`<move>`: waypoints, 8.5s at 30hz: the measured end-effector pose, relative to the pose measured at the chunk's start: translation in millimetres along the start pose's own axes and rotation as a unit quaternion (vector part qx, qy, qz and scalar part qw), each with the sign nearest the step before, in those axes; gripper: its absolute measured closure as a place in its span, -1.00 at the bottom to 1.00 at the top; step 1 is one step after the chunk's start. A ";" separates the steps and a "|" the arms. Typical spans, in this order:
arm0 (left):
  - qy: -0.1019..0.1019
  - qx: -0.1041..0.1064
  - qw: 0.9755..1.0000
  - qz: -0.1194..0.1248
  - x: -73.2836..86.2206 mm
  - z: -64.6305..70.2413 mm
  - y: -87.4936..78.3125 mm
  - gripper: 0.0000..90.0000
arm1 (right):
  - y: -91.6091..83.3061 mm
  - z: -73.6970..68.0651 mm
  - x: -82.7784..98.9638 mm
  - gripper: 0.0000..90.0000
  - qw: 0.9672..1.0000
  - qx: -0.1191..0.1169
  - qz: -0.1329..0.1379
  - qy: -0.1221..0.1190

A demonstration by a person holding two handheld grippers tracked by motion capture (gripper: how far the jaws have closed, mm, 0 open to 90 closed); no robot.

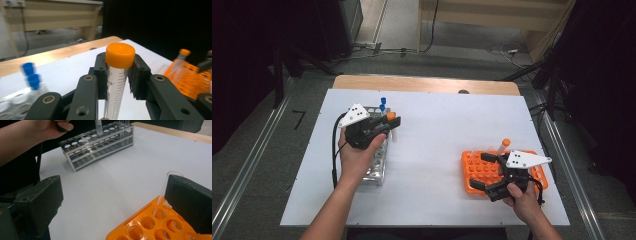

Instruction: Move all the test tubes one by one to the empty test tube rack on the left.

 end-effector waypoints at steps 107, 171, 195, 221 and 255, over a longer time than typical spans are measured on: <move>-0.034 0.006 0.999 -0.022 27.5 27.1 -31.9 -1.00 | -30.5 68.1 14.8 -0.87 0.985 0.146 0.009 0.097; -0.020 0.027 0.999 -0.032 25.6 45.9 -24.8 -1.00 | -39.0 38.7 -17.9 0.60 0.964 0.242 0.087 0.064; -0.006 0.067 0.997 -0.037 23.5 68.4 -13.9 -0.98 | 11.3 -8.8 -22.7 0.60 0.991 0.117 0.062 0.021; 0.030 0.207 0.977 -0.049 27.6 124.4 23.9 -0.01 | 73.1 -45.8 -11.1 0.60 0.999 0.028 -0.019 -0.005; 0.057 0.183 0.981 -0.033 26.3 128.2 29.0 0.67 | 70.3 -50.6 -10.0 0.17 0.999 -0.037 -0.029 -0.010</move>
Point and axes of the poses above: each handheld gripper's, and its own axes: y roughly forward along the jaws, x roughly out of its underside, z roughly to its right, the point moved 2 cm from there along y, roughly forward along the jaws, and after that the axes turned 5 degrees about y, right-handed, at the moved point
